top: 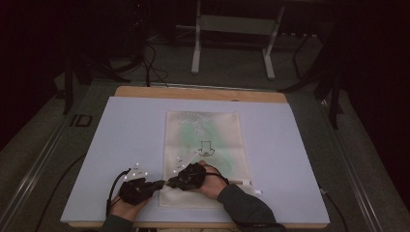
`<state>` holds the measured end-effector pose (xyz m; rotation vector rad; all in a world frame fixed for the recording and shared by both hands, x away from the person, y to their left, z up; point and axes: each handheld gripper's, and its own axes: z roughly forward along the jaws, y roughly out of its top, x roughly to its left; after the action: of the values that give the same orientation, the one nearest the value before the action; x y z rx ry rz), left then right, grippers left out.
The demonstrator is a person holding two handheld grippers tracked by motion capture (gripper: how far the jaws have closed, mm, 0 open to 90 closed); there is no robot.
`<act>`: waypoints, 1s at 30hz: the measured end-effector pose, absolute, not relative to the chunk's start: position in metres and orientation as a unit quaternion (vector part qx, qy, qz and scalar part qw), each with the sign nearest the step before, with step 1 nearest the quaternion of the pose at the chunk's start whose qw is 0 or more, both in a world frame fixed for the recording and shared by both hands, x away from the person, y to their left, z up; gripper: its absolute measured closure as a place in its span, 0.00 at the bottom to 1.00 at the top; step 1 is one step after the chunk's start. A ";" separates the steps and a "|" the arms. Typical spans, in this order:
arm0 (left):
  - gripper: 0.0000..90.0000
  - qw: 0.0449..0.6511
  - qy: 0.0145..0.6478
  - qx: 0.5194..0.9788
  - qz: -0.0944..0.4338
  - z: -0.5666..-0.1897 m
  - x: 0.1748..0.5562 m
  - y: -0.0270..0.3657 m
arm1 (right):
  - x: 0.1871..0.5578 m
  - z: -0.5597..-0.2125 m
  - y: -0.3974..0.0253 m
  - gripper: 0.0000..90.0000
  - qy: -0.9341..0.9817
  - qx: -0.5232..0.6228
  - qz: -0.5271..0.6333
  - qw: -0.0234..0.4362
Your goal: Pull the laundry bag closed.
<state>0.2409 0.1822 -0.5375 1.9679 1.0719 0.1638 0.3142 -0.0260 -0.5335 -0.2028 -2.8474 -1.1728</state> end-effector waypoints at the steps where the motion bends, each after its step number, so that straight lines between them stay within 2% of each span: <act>1: 0.99 0.434 0.430 0.789 0.064 -0.538 0.242 0.182 | 0.314 -0.533 -0.026 0.91 -0.923 -0.063 -0.379 0.027; 14: 1.00 0.409 0.442 0.794 0.079 -0.540 0.243 0.175 | 0.313 -0.532 -0.022 0.91 -0.925 -0.065 -0.373 0.023; 30: 1.00 0.414 0.445 0.791 0.073 -0.541 0.244 0.177 | 0.313 -0.528 -0.030 0.91 -0.932 -0.055 -0.358 0.019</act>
<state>0.2437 0.1774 -0.5409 1.9882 1.1192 0.1834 0.3135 -0.0303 -0.5281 -0.1719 -2.8929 -1.1102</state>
